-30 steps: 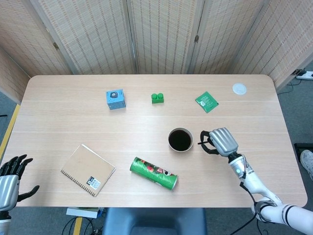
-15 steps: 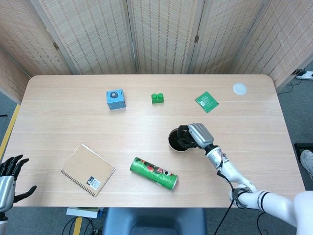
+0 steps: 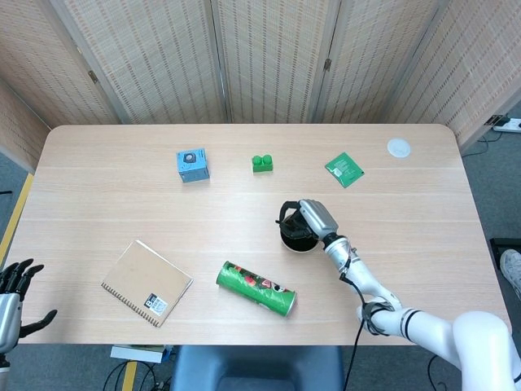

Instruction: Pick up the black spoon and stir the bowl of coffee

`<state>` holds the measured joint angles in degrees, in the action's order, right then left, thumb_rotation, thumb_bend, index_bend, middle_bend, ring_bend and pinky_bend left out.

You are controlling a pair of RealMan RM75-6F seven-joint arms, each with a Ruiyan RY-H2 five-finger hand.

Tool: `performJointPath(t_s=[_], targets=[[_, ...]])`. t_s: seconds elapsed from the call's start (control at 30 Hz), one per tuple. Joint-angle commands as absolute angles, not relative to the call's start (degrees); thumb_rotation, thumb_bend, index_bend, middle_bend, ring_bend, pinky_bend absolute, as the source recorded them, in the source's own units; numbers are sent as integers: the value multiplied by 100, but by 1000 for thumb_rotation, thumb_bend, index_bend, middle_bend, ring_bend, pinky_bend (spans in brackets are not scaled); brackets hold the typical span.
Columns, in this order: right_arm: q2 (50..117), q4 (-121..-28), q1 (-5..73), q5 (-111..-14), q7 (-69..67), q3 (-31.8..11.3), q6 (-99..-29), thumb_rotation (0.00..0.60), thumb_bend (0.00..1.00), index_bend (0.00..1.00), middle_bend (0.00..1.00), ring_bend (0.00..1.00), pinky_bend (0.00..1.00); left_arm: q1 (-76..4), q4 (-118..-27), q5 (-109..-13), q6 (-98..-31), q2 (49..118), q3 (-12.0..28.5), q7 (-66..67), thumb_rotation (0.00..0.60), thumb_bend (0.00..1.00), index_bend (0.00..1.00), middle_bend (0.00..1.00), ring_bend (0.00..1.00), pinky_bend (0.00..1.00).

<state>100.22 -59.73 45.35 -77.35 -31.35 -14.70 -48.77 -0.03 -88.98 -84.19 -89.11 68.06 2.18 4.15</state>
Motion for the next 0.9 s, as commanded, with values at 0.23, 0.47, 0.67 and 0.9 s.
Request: performJointPath(t_s=[0.23, 0.47, 0.67, 0.9], targets=[[10468, -5477, 4656, -7792, -3710, -1471, -4926, 600, 490, 732, 994, 1000, 1000, 33, -8884, -8376, -8918, 6801, 214, 404, 600, 195, 221, 154, 123, 177], [10476, -5461, 4550, -7901, -3974, -1333, -5041, 600, 500, 736, 995, 1000, 1000, 31, -8857, -8372, -8880, 6831, 203, 399, 600, 195, 221, 154, 123, 177], [10374, -5525, 4418, -8015, -3990, -1143, -5119, 600, 510, 740, 995, 1000, 1000, 31, -8843, -8394, -8894, 6849, 206, 387, 600, 195, 221, 154, 123, 177], [10182, -5504, 4309, -8075, -3903, -1053, -5224, 600, 517, 748, 995, 1000, 1000, 33, -8835, -8406, -8882, 6871, 194, 391, 600, 195, 221, 154, 123, 177]])
